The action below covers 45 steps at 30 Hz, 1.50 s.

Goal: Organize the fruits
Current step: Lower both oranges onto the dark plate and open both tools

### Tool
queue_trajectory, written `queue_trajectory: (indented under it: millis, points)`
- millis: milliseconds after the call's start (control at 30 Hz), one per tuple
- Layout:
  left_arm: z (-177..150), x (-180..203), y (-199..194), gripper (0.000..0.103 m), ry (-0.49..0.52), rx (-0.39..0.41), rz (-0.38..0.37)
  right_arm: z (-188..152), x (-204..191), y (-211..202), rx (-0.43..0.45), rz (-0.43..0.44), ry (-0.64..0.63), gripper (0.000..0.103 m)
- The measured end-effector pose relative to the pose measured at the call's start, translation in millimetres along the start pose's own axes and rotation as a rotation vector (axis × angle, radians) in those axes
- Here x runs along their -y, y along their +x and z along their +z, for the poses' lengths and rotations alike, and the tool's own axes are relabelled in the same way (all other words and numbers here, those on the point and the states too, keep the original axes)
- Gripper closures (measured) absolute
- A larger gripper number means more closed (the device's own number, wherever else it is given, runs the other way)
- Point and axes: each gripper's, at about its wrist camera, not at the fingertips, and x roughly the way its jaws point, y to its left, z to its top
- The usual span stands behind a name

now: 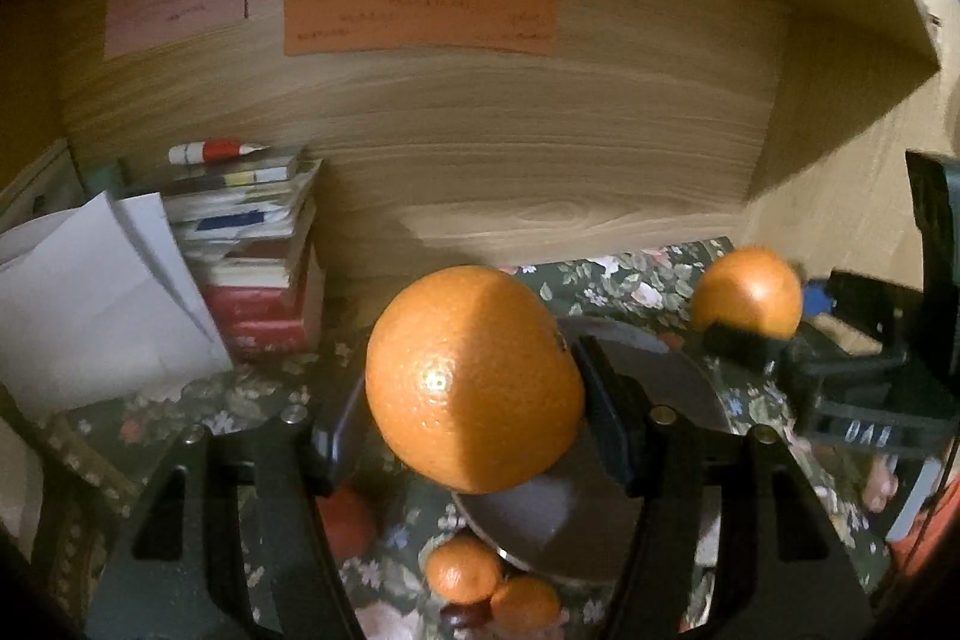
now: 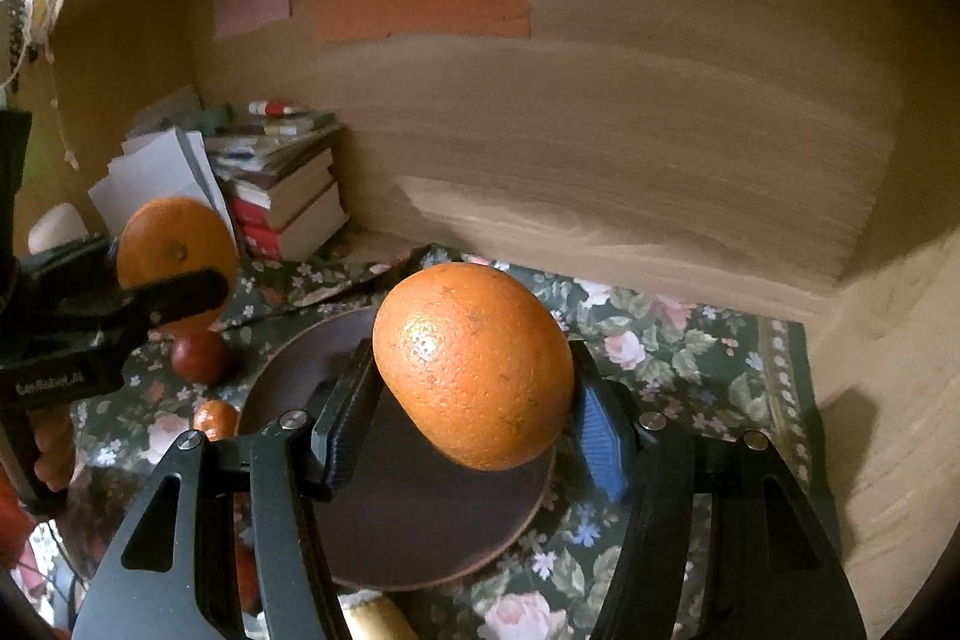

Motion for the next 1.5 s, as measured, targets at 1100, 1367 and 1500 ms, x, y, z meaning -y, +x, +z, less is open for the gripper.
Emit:
queue_trajectory:
  millis: [1100, 1367, 1500]
  points:
    - [-7.4, 4.6, 118.2, 0.039, 0.054, -0.348, -0.126, 2.2, 9.5, 91.3, -0.254, 0.022, -0.047, 0.045]
    - [7.6, 6.7, 90.5, 0.023, 0.081, -0.228, -0.109, 5.1, 3.4, 79.6, -0.226, 0.025, -0.075, 0.039]
    - [13.2, 1.7, 74.0, 0.023, 0.063, -0.190, -0.099, 8.4, 2.8, 66.0, -0.190, 0.023, -0.070, 0.033]
